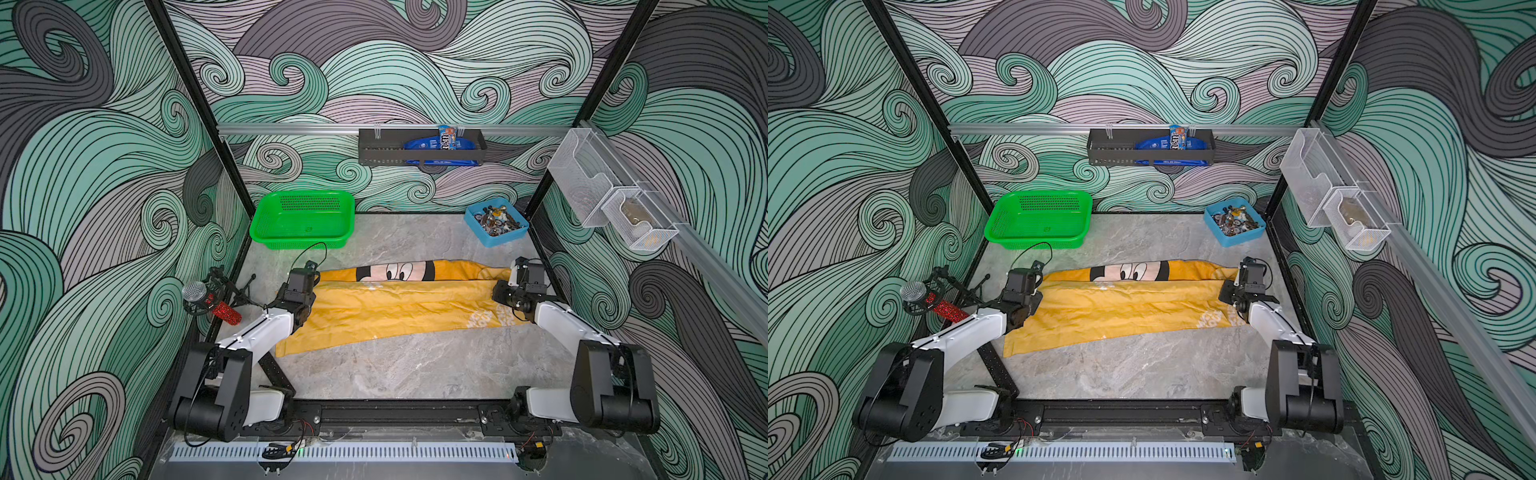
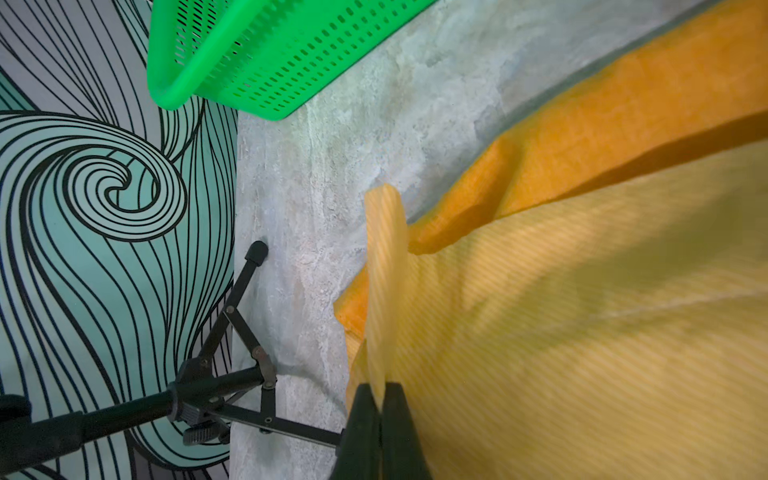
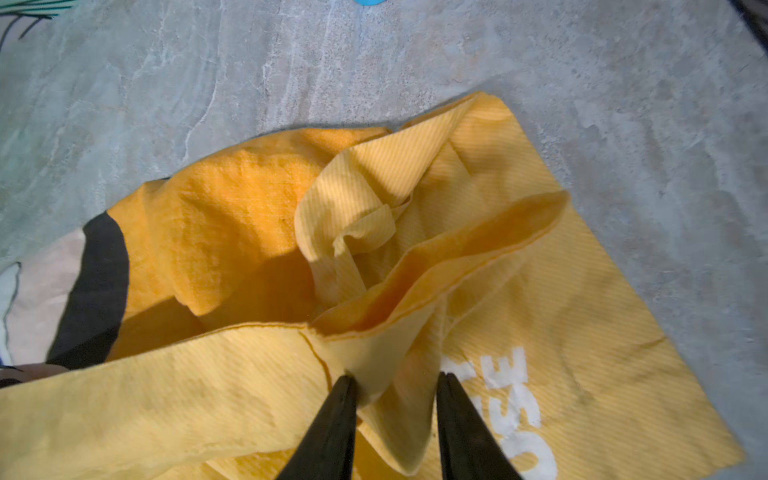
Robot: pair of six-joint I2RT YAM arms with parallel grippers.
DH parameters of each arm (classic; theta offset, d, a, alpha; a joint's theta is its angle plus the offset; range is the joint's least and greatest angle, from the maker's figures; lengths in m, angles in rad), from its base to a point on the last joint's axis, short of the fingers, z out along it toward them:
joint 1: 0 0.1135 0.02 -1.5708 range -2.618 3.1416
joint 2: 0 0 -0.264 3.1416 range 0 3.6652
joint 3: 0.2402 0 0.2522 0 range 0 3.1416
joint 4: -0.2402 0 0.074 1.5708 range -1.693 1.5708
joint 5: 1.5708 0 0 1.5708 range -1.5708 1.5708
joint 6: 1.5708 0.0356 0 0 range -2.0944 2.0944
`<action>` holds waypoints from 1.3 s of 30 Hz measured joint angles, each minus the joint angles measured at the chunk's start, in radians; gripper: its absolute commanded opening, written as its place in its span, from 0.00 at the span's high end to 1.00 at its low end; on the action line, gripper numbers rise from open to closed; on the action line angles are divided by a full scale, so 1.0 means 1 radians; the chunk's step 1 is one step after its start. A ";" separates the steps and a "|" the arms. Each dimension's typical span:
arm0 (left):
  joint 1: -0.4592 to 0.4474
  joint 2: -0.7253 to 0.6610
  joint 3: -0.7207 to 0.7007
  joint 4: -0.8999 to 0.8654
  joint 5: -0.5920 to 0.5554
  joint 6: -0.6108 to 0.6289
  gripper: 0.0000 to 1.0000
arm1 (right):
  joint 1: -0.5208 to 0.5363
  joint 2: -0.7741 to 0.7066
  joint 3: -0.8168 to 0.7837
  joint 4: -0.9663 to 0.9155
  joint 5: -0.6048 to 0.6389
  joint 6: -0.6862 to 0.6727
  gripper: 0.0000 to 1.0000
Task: Roll up the pillowcase
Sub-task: Fold the pillowcase at the center of the board.
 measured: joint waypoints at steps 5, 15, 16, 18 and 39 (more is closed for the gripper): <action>-0.005 -0.034 -0.029 -0.014 -0.028 0.011 0.79 | 0.000 -0.052 0.071 -0.108 0.036 -0.003 0.35; -0.012 -0.180 0.007 -0.105 -0.074 0.011 0.62 | 0.002 0.057 0.325 -0.174 0.083 -0.024 0.21; -0.013 -0.187 0.026 -0.116 -0.073 0.011 0.59 | 0.006 0.098 0.351 -0.174 0.082 -0.028 0.20; -0.015 -0.188 0.071 -0.129 -0.072 0.009 0.53 | 0.013 0.184 0.389 -0.171 0.085 -0.039 0.21; 0.208 0.215 0.425 -0.371 0.261 -0.713 0.38 | 0.101 0.189 0.083 -0.209 0.057 0.011 0.34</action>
